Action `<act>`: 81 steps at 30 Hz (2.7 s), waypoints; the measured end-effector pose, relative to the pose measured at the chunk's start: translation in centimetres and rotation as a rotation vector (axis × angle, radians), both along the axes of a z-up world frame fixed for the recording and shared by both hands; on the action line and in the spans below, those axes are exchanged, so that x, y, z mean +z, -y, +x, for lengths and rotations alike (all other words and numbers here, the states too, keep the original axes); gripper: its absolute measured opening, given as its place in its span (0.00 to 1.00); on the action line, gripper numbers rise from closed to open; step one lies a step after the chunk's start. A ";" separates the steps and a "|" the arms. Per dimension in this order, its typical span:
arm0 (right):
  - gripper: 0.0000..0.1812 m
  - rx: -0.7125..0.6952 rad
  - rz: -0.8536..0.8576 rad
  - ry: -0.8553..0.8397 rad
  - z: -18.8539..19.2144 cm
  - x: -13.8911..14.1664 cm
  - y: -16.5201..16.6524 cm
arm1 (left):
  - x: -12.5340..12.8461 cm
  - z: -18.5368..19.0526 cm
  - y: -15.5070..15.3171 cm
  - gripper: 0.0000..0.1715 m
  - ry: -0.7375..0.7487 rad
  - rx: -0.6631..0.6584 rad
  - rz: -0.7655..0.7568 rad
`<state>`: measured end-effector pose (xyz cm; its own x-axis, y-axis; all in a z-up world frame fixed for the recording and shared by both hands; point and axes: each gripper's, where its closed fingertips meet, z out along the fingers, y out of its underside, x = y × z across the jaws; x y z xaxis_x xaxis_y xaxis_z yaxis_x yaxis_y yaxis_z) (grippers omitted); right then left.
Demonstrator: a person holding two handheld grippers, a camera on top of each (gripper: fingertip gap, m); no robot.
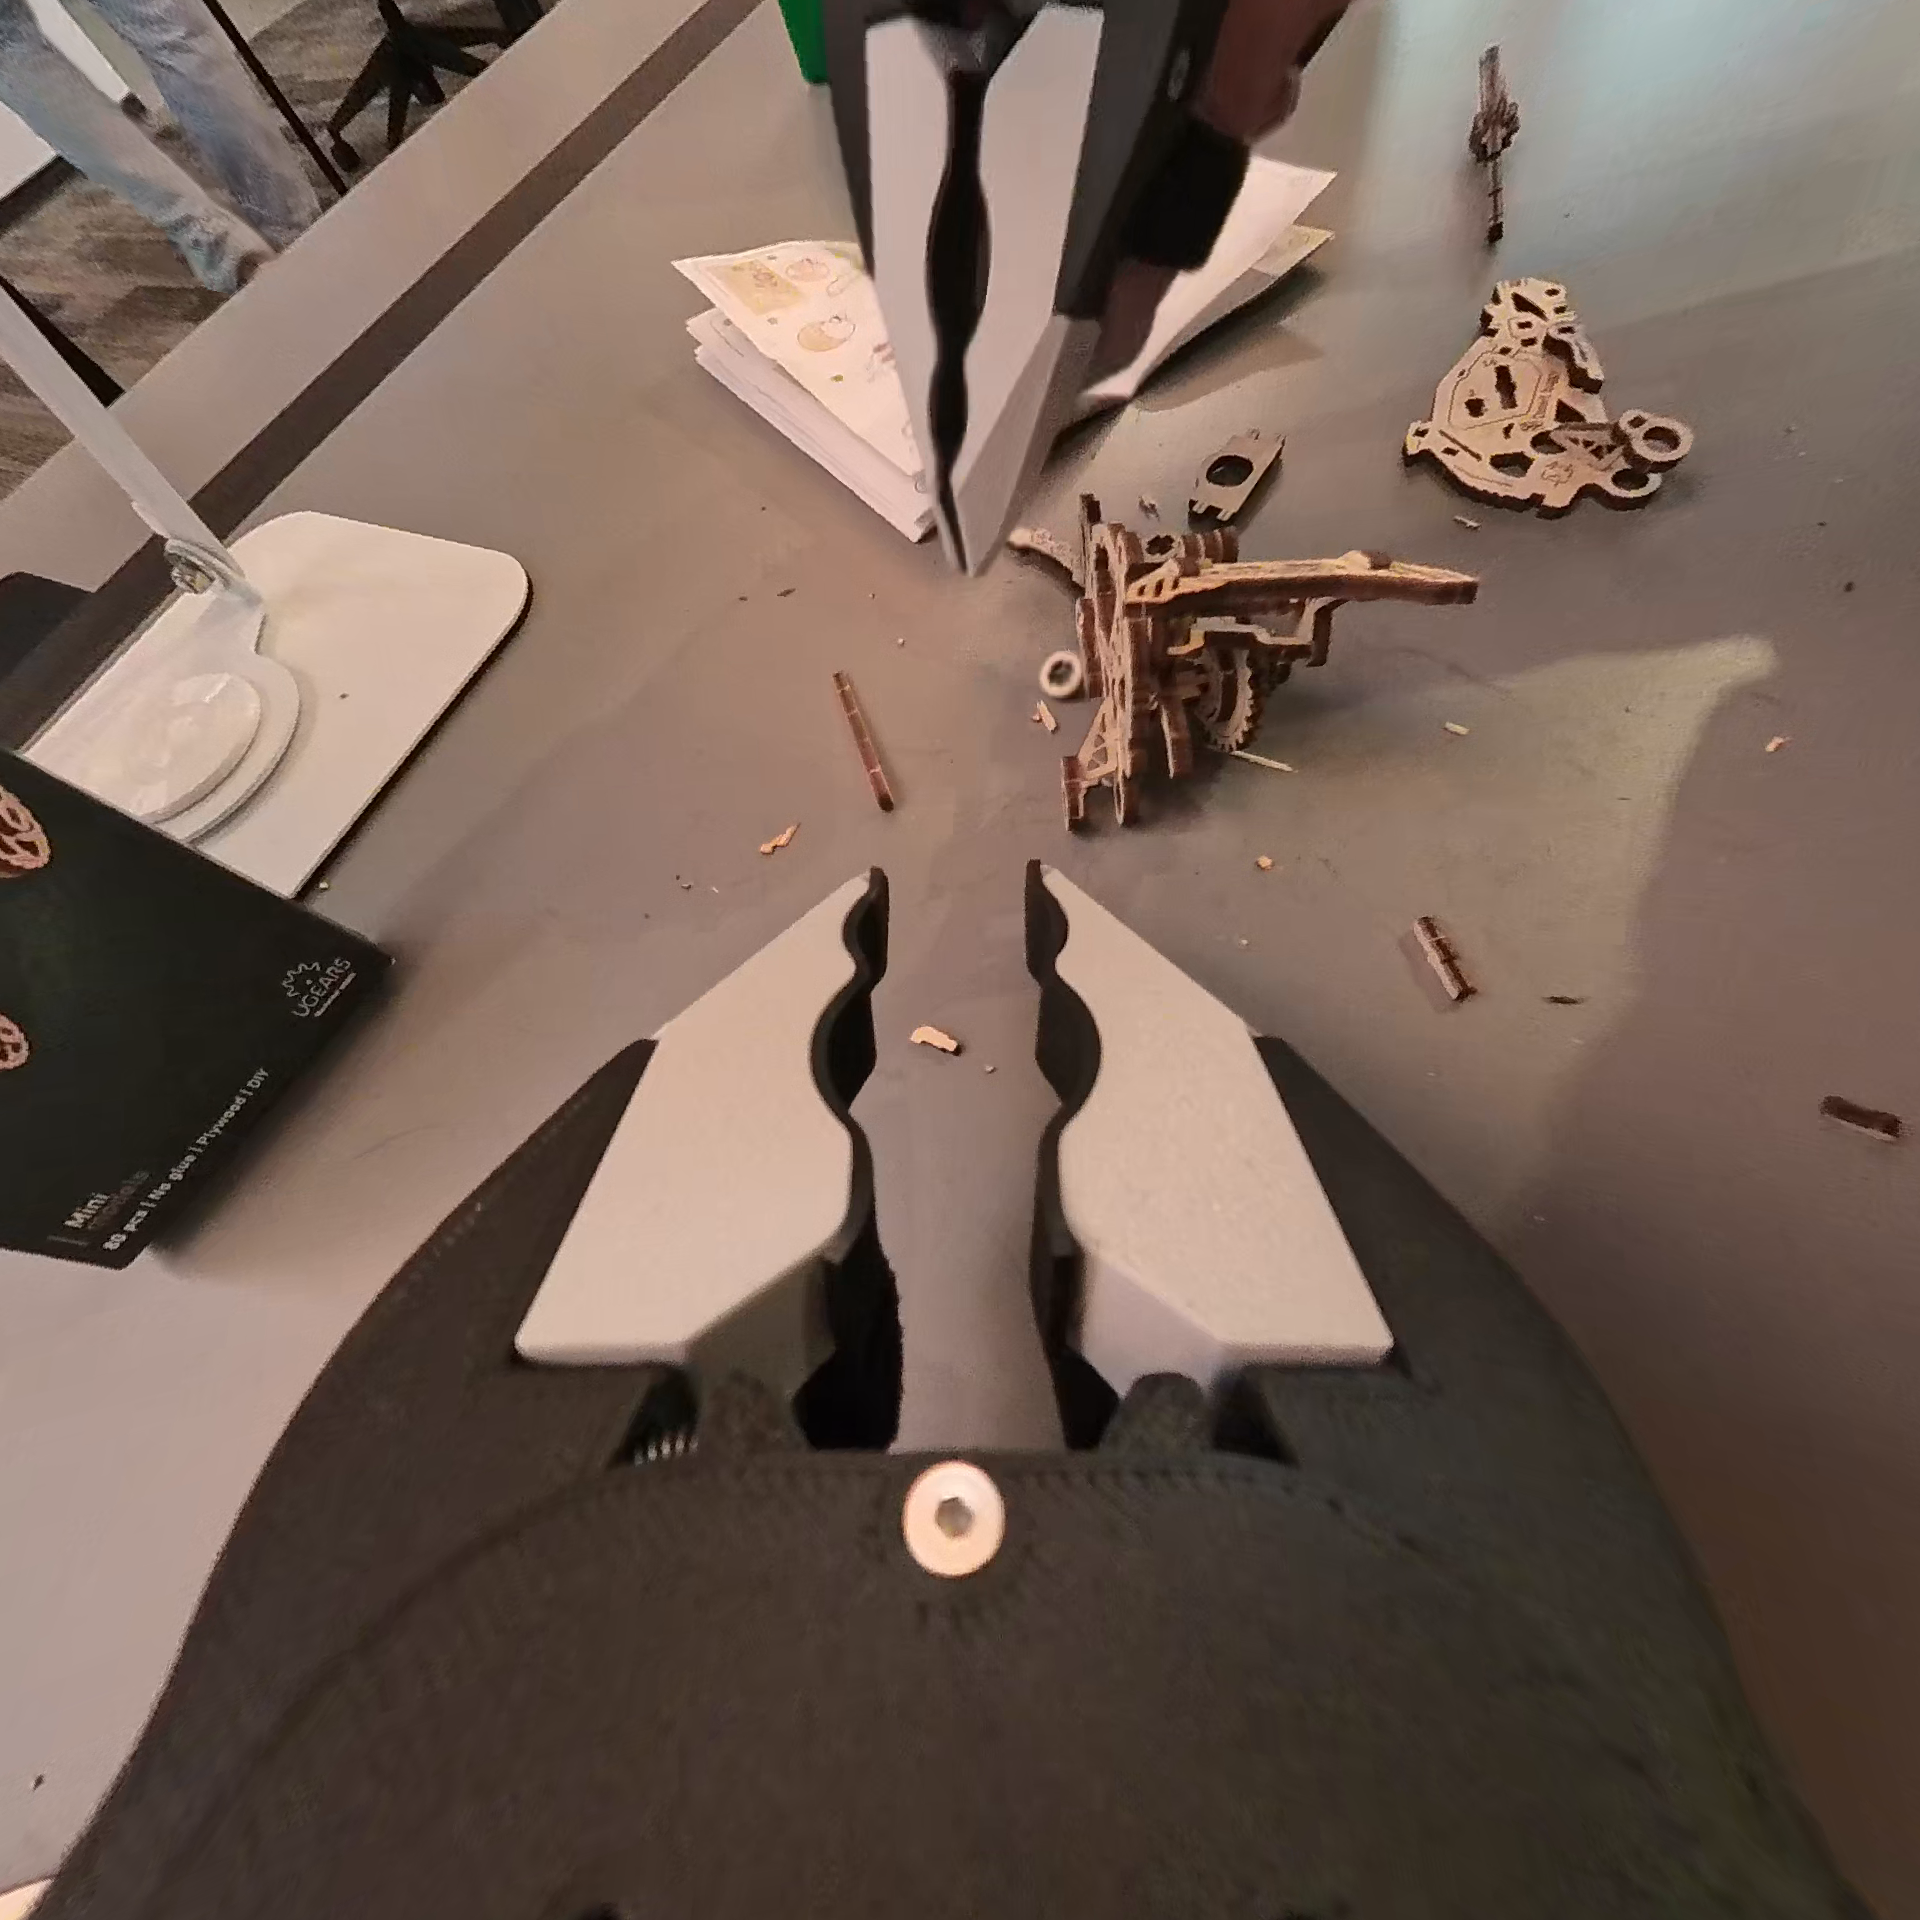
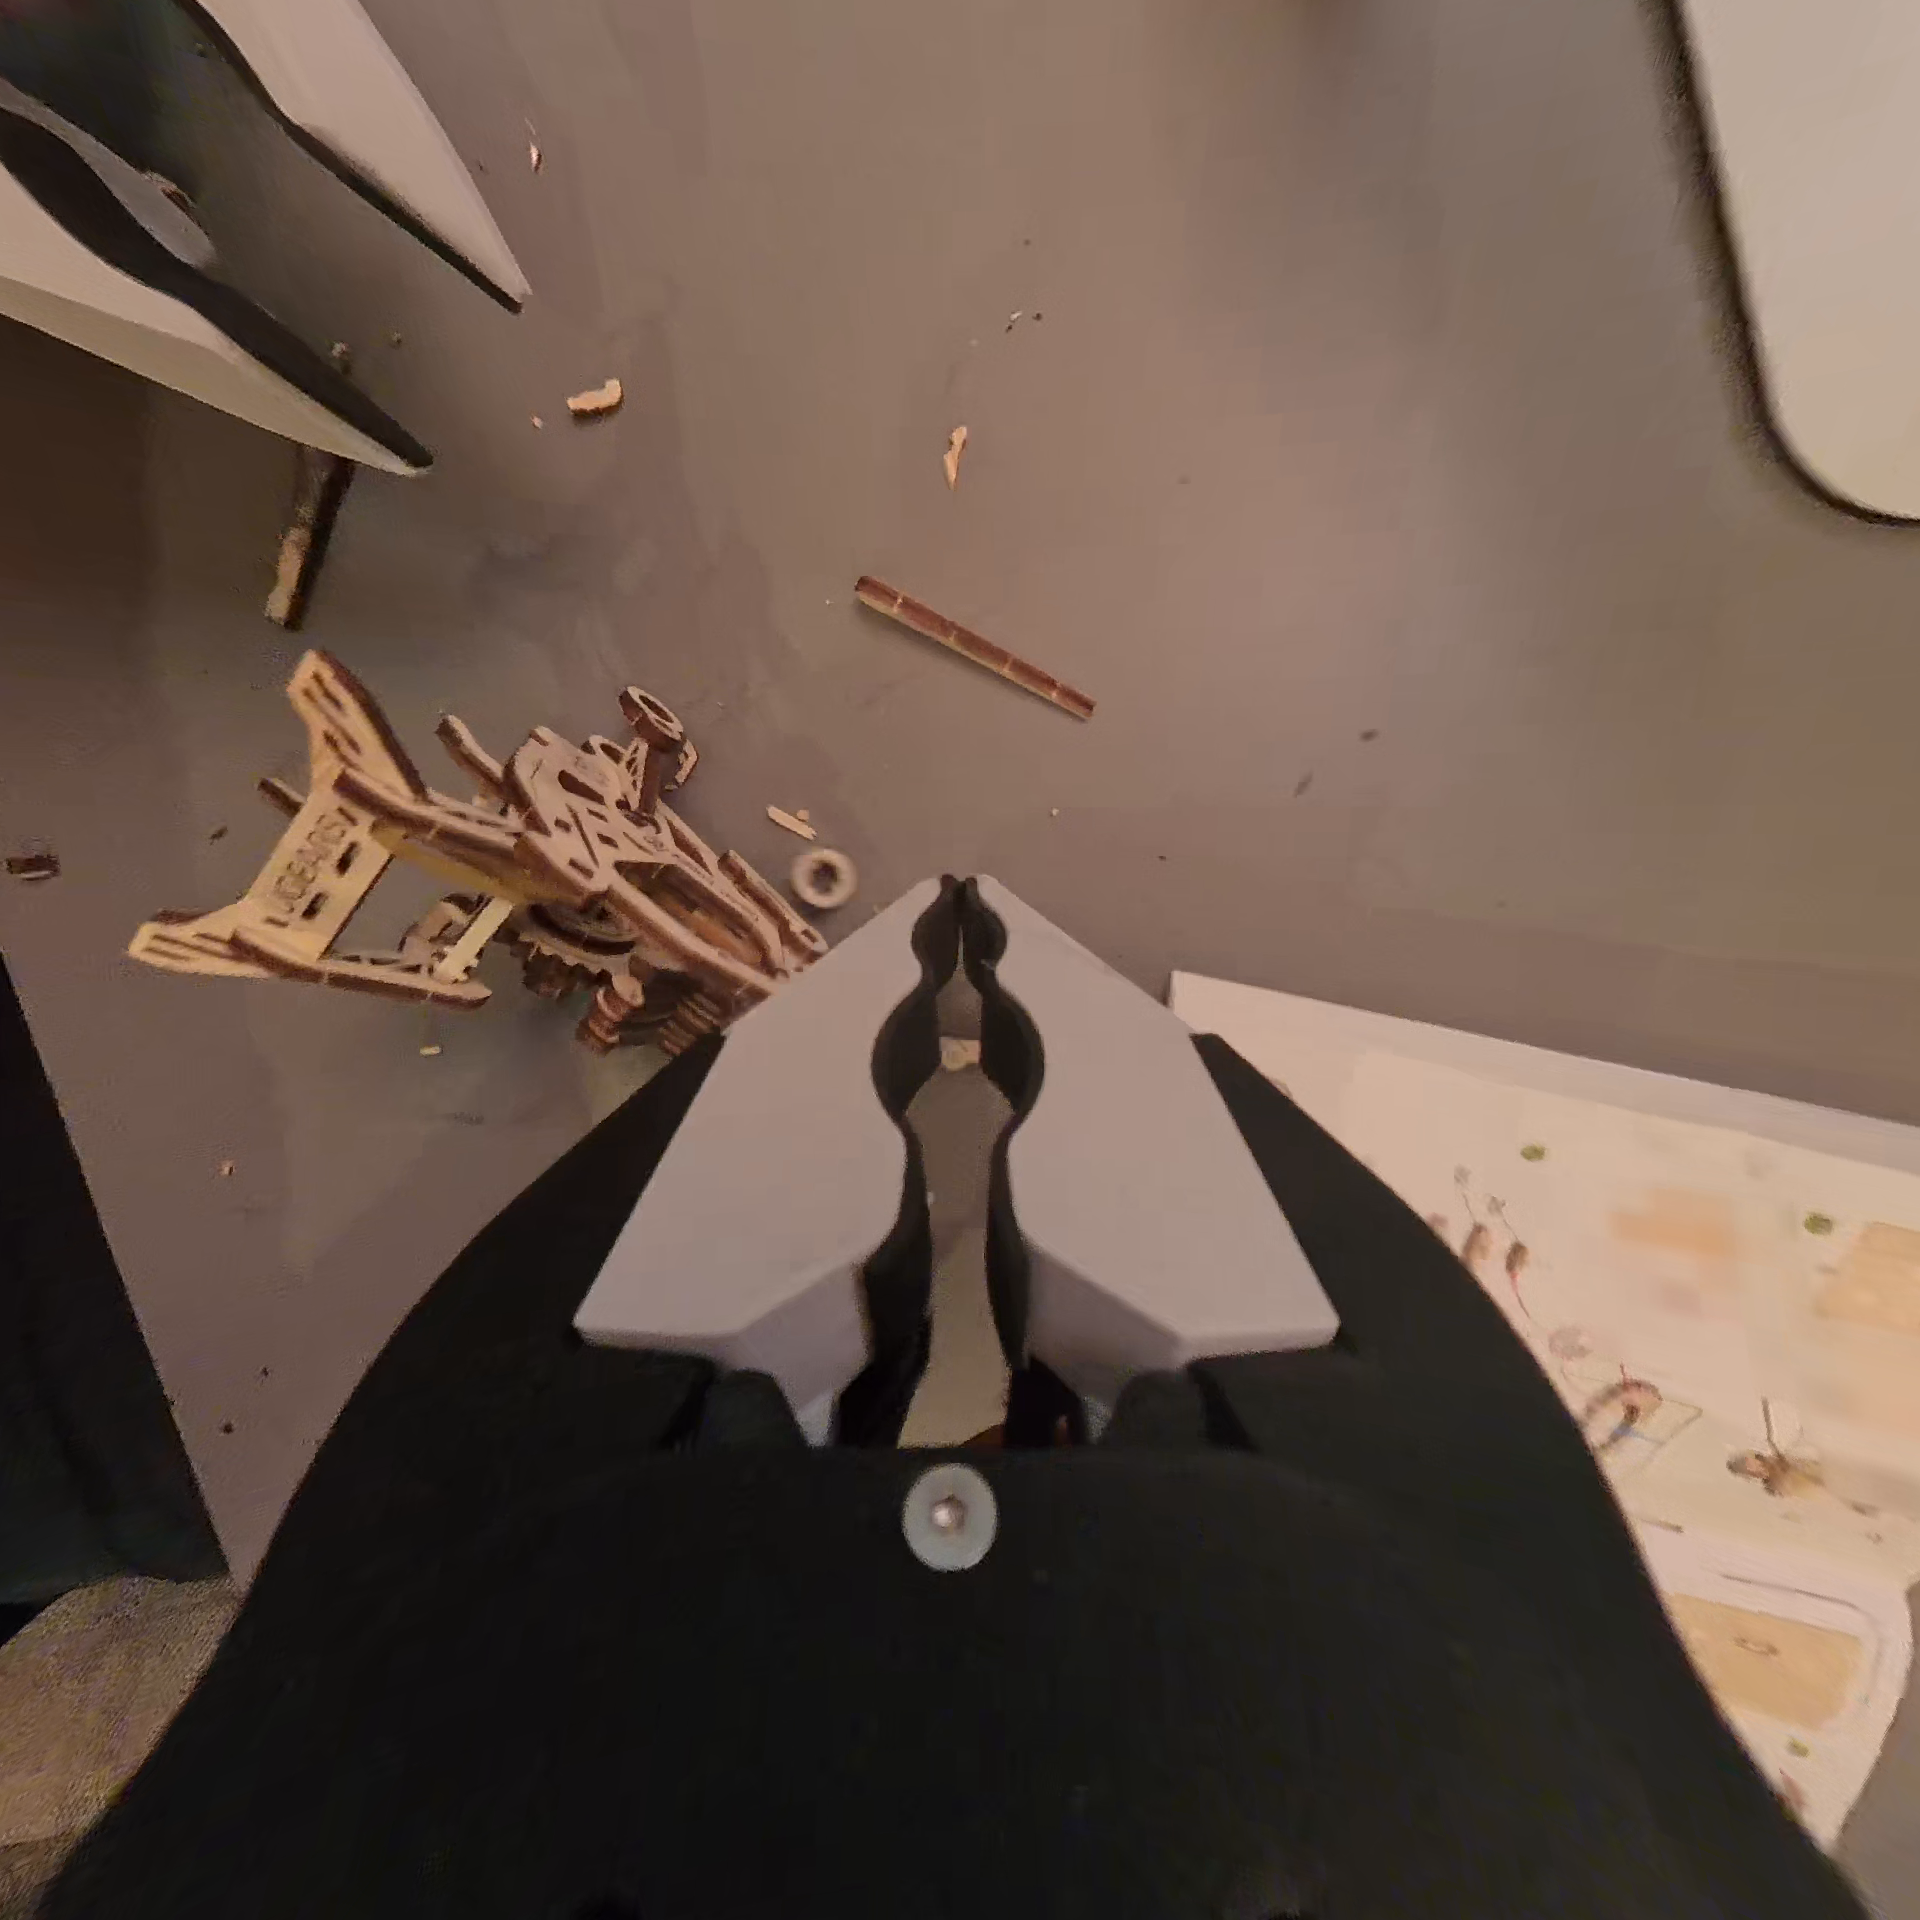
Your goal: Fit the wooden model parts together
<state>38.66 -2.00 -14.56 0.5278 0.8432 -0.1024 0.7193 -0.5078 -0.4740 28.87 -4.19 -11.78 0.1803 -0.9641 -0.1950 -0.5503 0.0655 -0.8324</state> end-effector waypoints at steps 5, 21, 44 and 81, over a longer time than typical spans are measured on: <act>0.02 -0.008 -0.004 -0.047 0.7 1.2 1.1 | -0.2 0.3 0.1 0.14 -0.002 -0.007 -0.004; 0.06 0.108 -0.086 -0.063 -1.0 0.9 2.8 | -1.7 3.6 2.5 0.17 -0.062 -0.181 -0.090; 0.08 -0.182 0.029 -0.135 1.3 0.1 8.4 | -1.6 5.5 4.3 0.04 -0.061 -0.300 -0.008; 0.05 0.127 0.110 -0.120 -3.0 -0.2 2.5 | -0.9 2.3 4.9 0.01 0.000 -0.280 0.045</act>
<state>35.68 -4.45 -14.72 0.4059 0.9118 -0.0617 0.7093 -0.3569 -0.6079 31.21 -9.08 -12.69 -0.0923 -0.9668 -0.2382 -0.5055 0.2516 -0.8253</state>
